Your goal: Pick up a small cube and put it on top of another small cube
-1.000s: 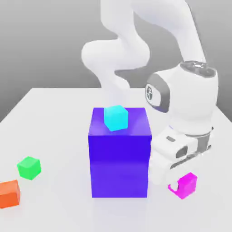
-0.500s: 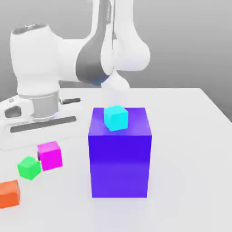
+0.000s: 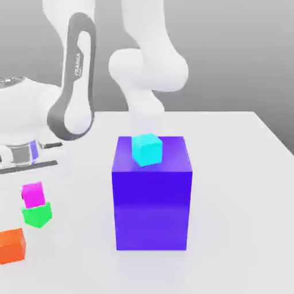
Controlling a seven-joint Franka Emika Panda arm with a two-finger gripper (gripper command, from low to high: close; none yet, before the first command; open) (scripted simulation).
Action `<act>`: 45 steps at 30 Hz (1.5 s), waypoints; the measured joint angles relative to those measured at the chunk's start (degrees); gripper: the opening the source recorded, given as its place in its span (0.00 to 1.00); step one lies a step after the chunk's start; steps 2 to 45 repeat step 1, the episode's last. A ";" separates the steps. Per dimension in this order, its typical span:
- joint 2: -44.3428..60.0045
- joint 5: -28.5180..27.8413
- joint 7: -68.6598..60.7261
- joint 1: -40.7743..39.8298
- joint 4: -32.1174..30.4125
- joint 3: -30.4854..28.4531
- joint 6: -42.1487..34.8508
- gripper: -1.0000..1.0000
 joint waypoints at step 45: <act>0.00 0.00 0.00 0.00 0.00 0.00 0.00 1.00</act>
